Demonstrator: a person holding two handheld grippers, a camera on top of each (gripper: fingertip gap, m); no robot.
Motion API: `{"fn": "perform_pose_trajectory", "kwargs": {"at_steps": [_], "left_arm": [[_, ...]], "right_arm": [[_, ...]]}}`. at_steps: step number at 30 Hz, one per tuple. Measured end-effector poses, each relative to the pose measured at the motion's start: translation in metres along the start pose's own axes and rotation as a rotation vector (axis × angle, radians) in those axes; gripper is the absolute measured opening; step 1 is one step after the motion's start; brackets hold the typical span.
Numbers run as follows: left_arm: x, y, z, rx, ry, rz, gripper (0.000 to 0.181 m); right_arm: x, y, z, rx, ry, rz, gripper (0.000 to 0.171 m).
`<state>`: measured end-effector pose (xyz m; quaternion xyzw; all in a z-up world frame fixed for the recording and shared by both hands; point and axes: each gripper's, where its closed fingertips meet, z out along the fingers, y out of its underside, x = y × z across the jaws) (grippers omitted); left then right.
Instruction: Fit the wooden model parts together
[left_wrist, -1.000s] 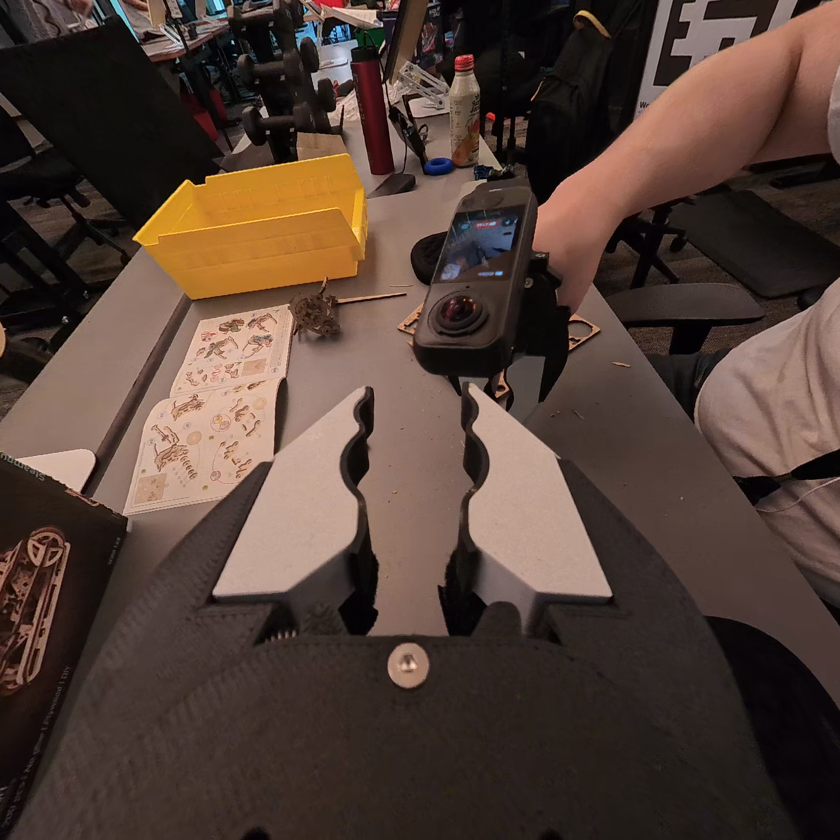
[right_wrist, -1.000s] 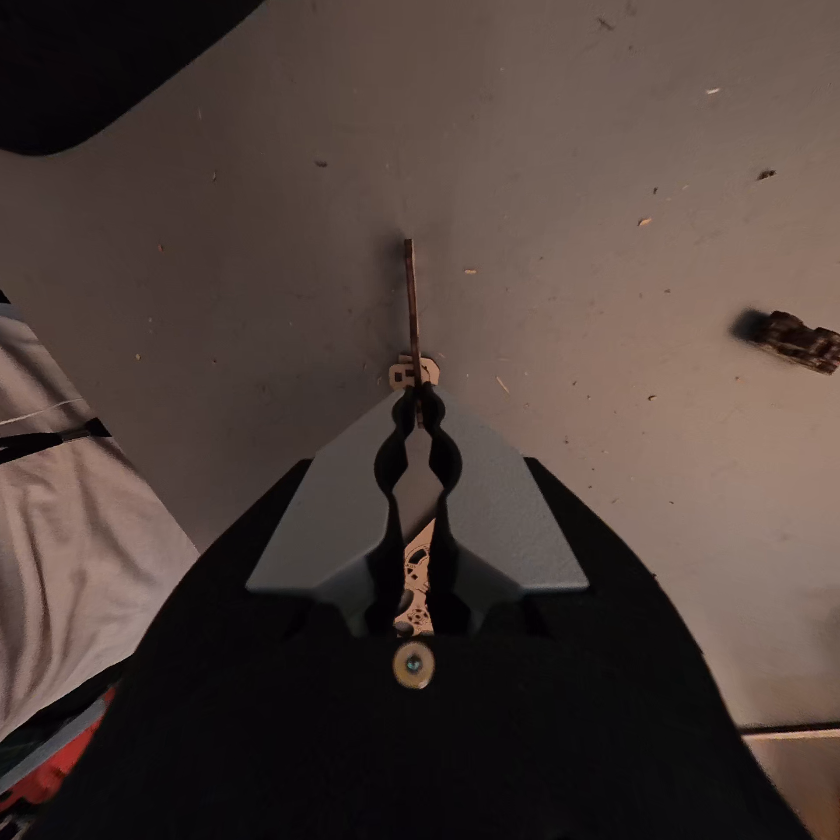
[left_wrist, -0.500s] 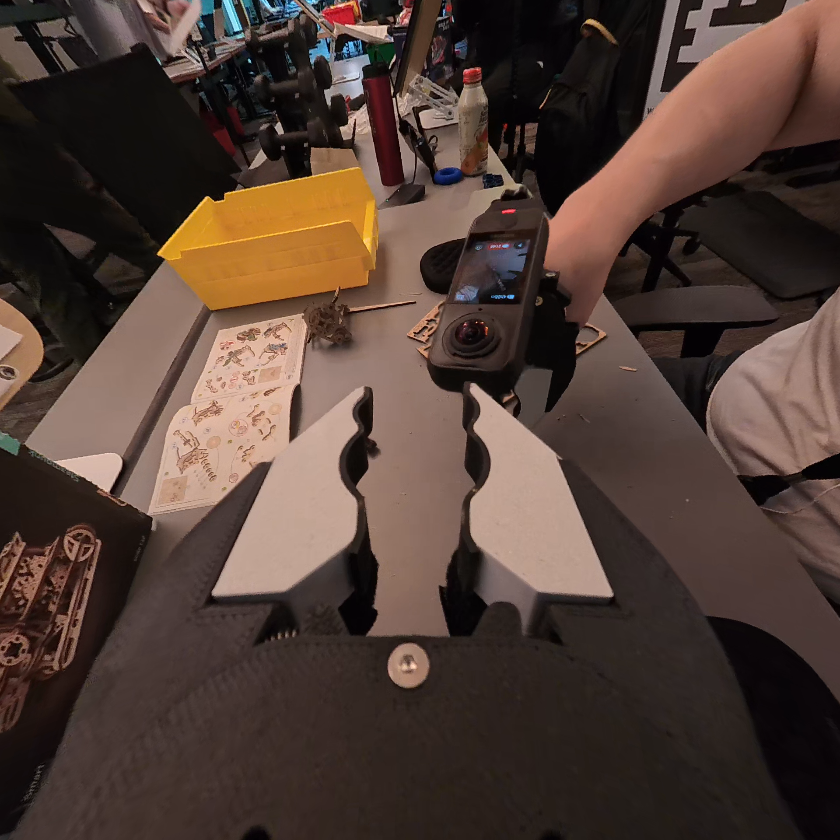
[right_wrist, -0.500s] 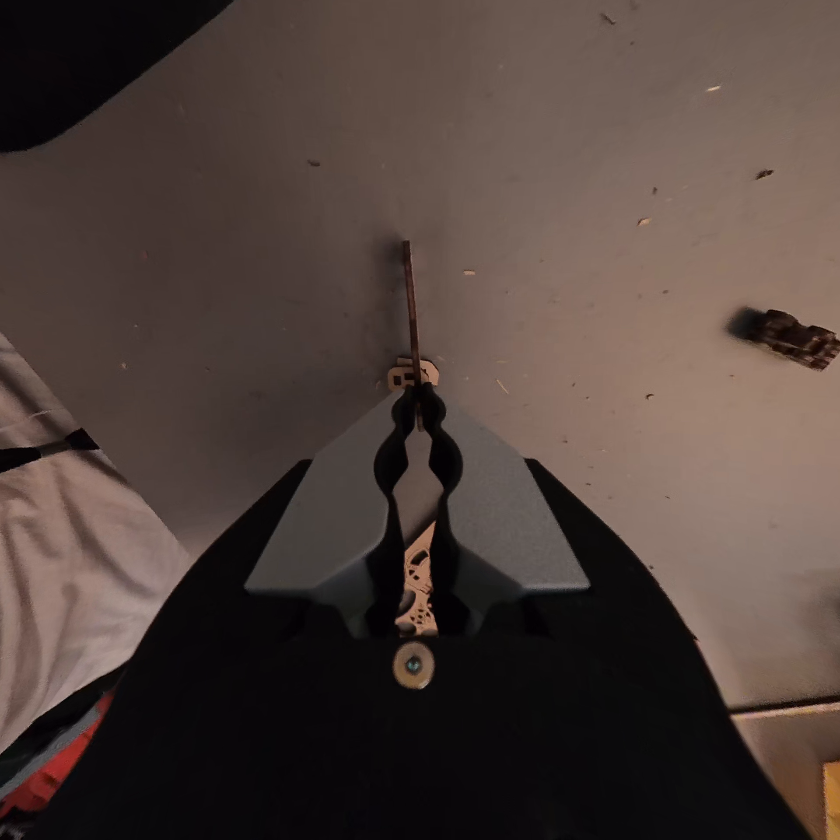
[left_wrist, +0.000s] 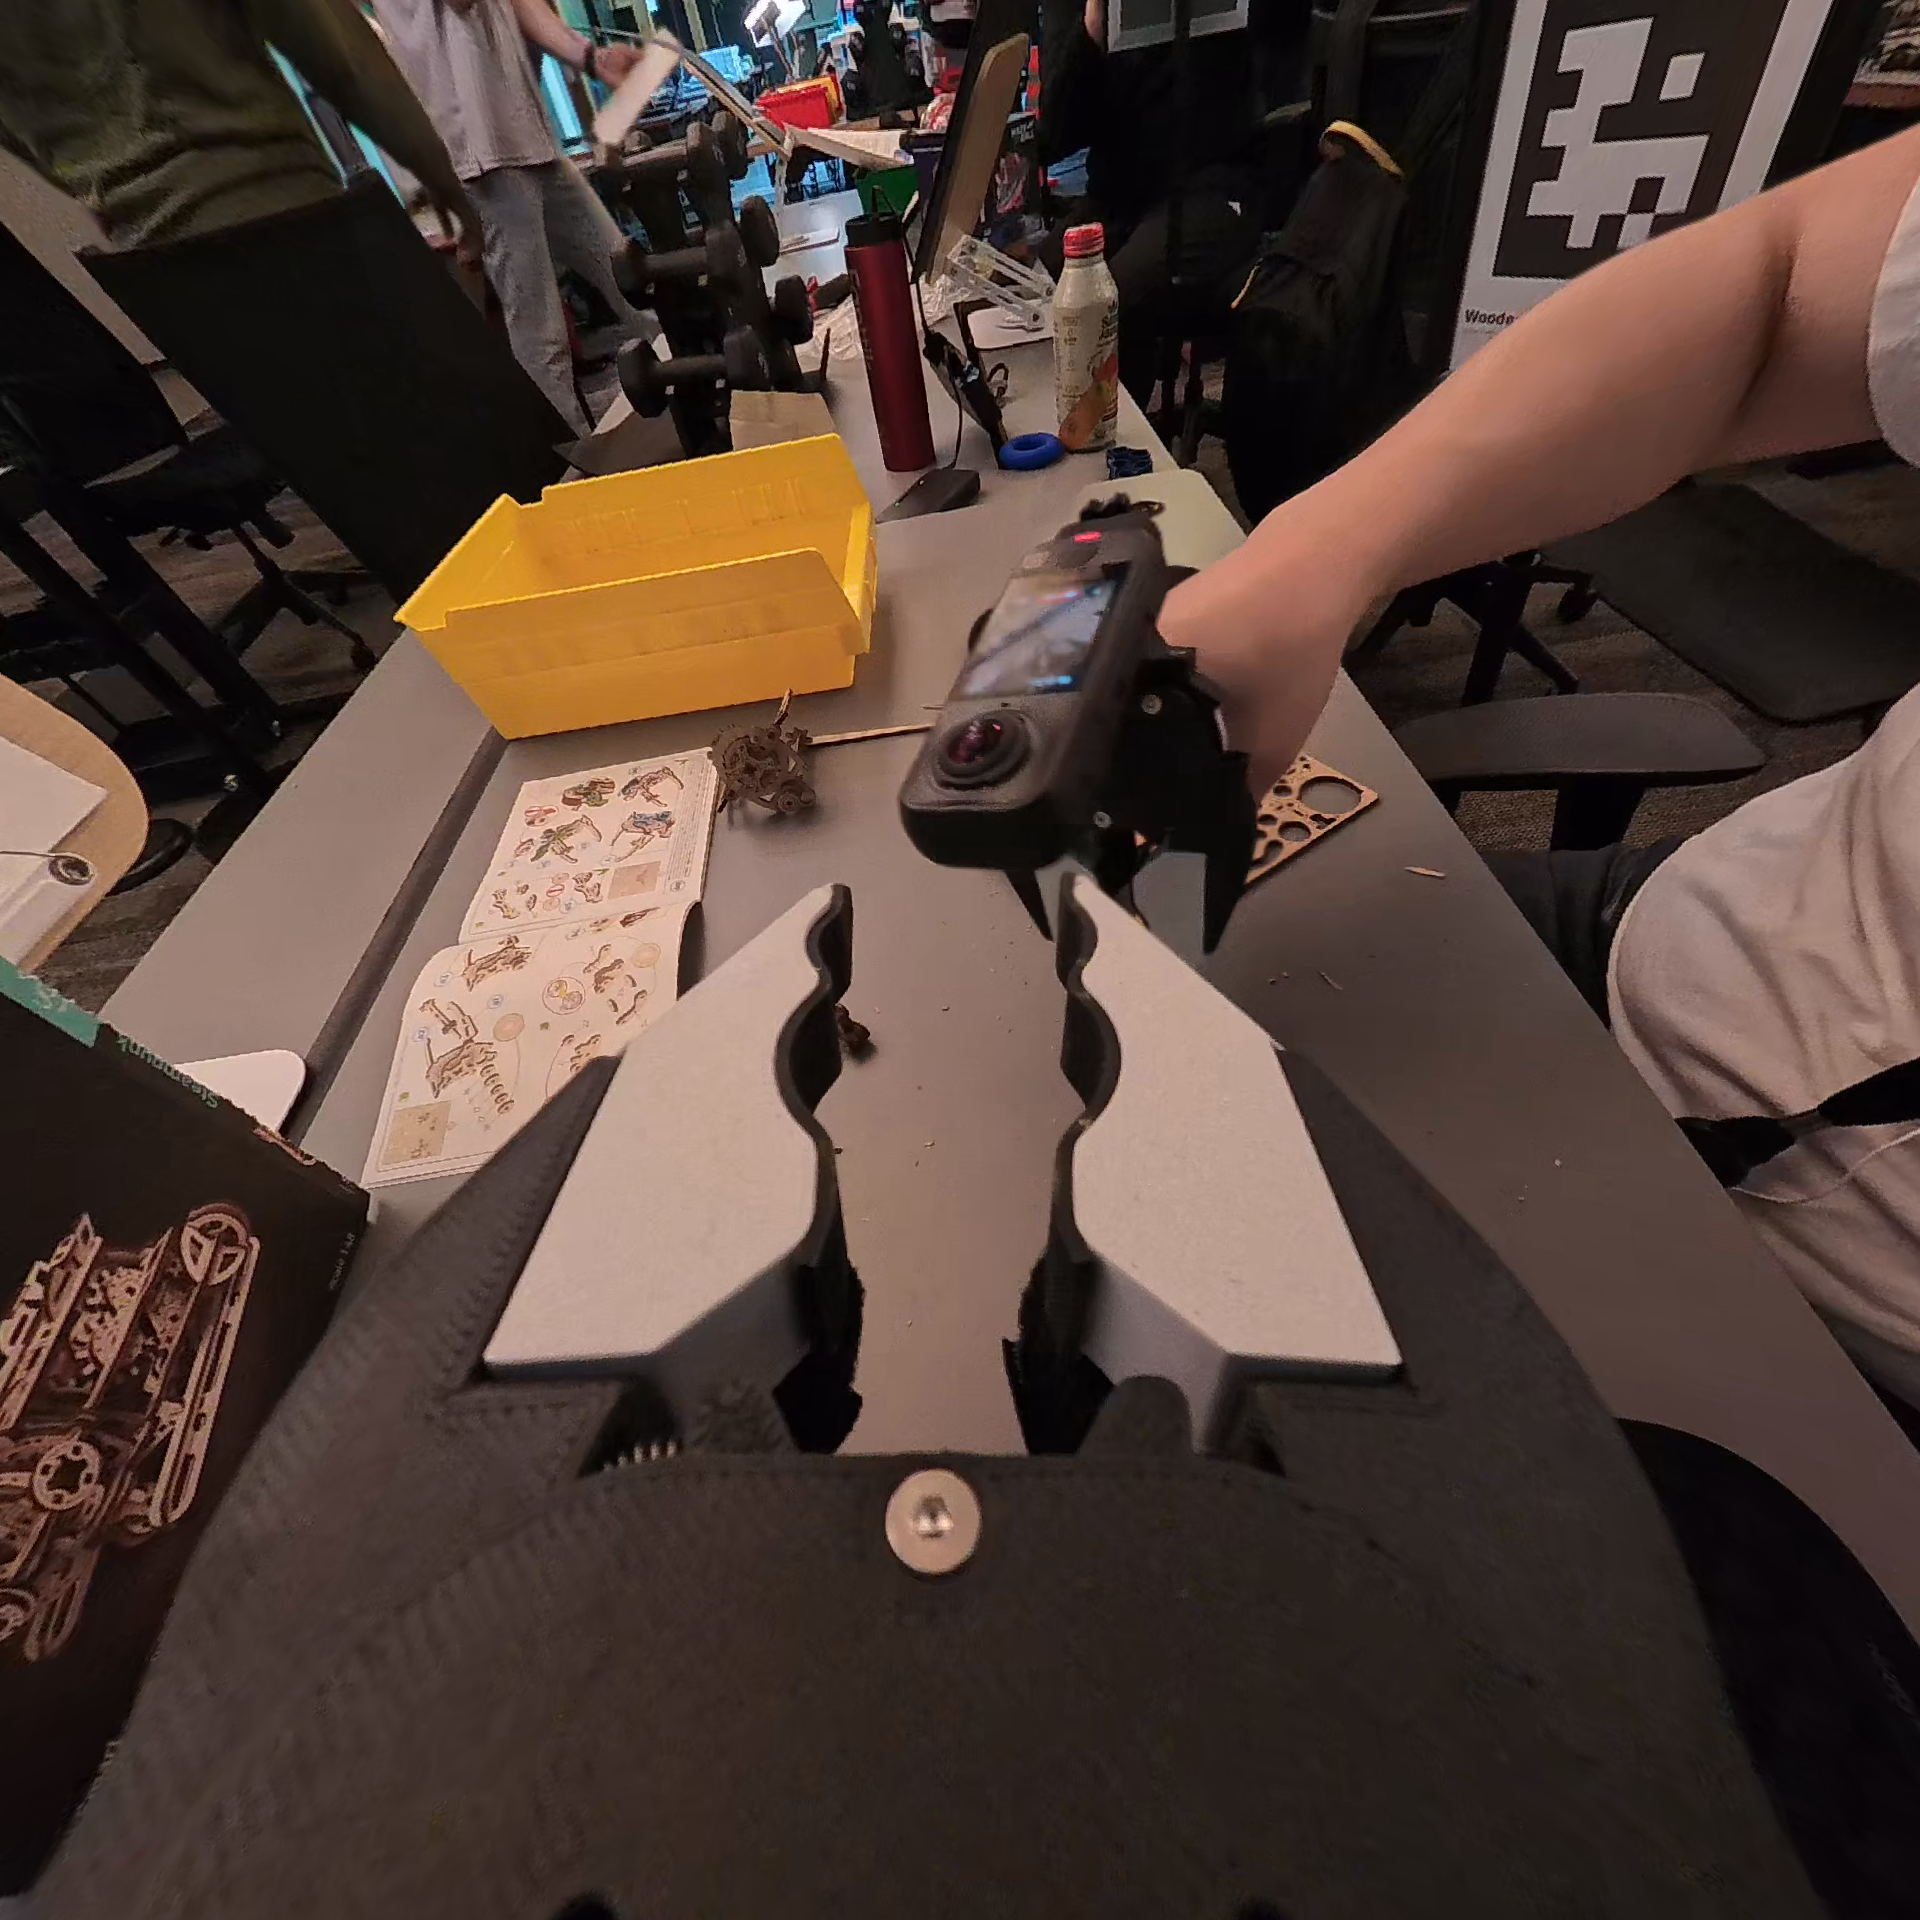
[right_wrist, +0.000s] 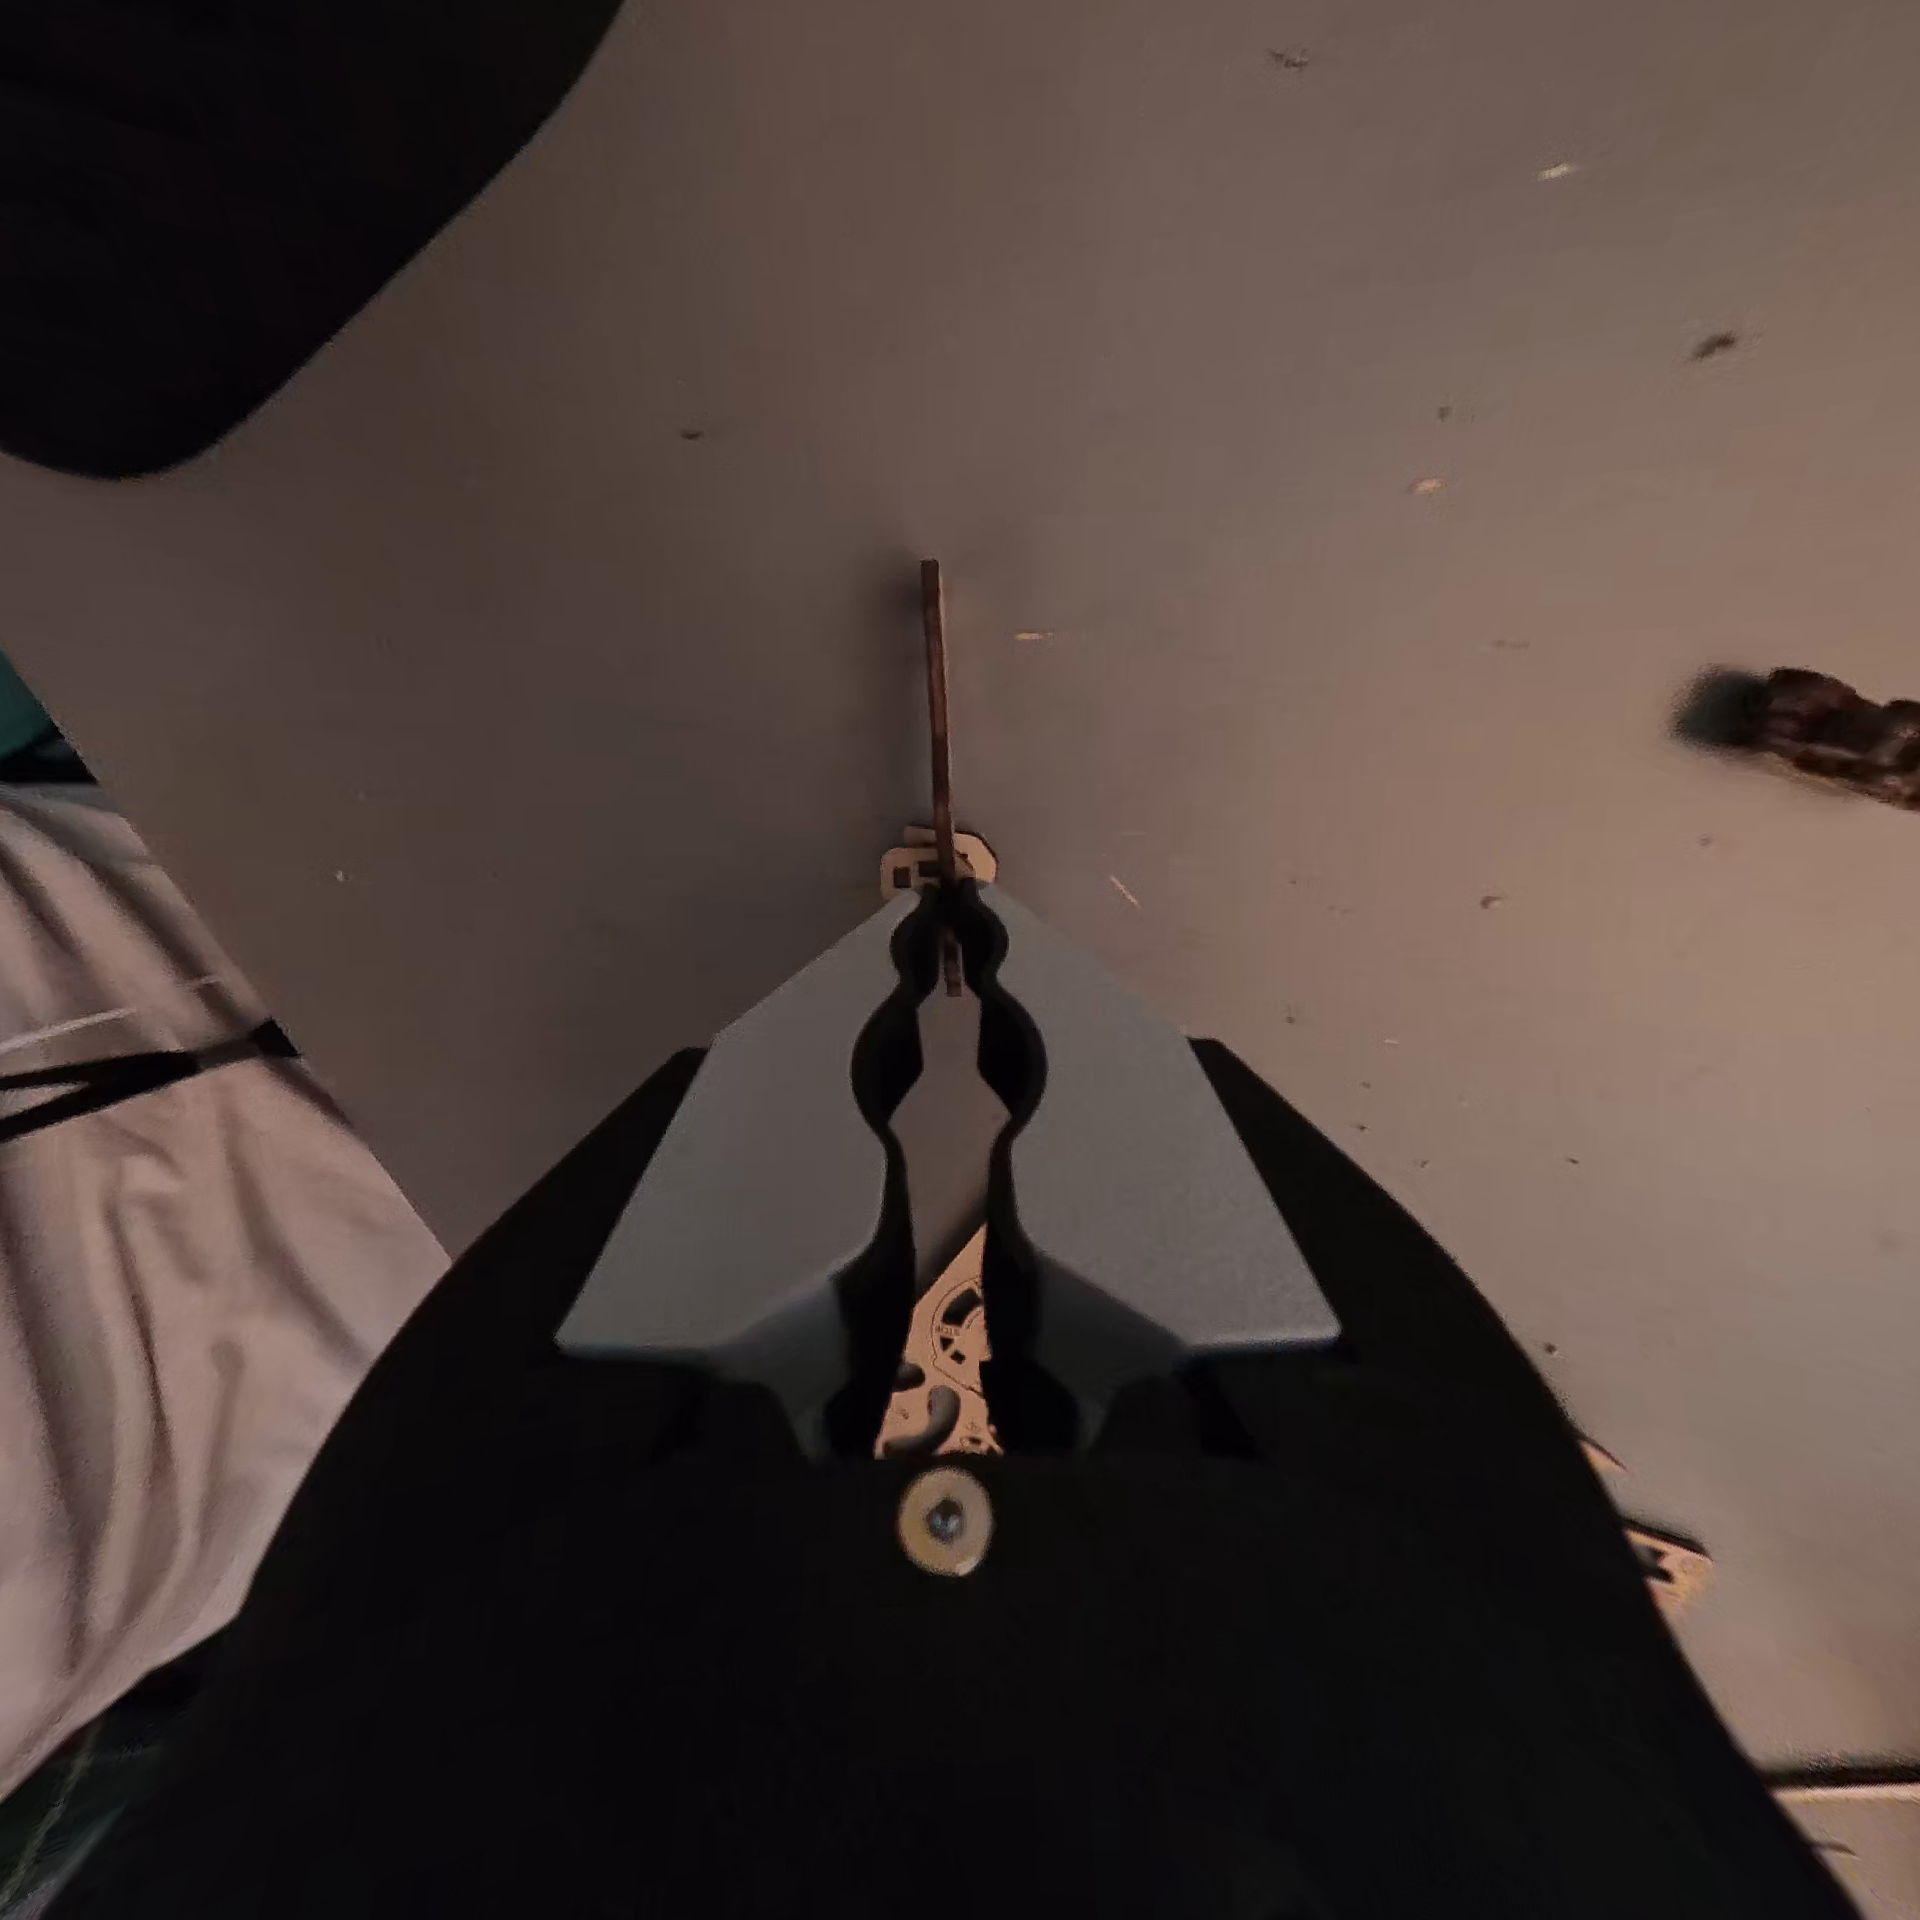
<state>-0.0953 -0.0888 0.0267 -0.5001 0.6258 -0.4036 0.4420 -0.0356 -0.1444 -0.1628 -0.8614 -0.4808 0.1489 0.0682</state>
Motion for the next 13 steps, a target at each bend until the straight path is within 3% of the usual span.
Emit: {"fn": "perform_pose_trajectory", "kwargs": {"at_steps": [7, 13], "left_arm": [[0.000, 0.006, 0.006, -0.011, 0.011, -0.009, 0.040], [0.014, 0.017, 0.026, -0.058, 0.063, 0.017, 0.049]], "right_arm": [[-0.007, -0.007, -0.022, 0.180, -0.313, 0.282, 0.002], [-0.019, -0.022, -0.069, 0.409, -0.628, 0.454, 0.002]]}}
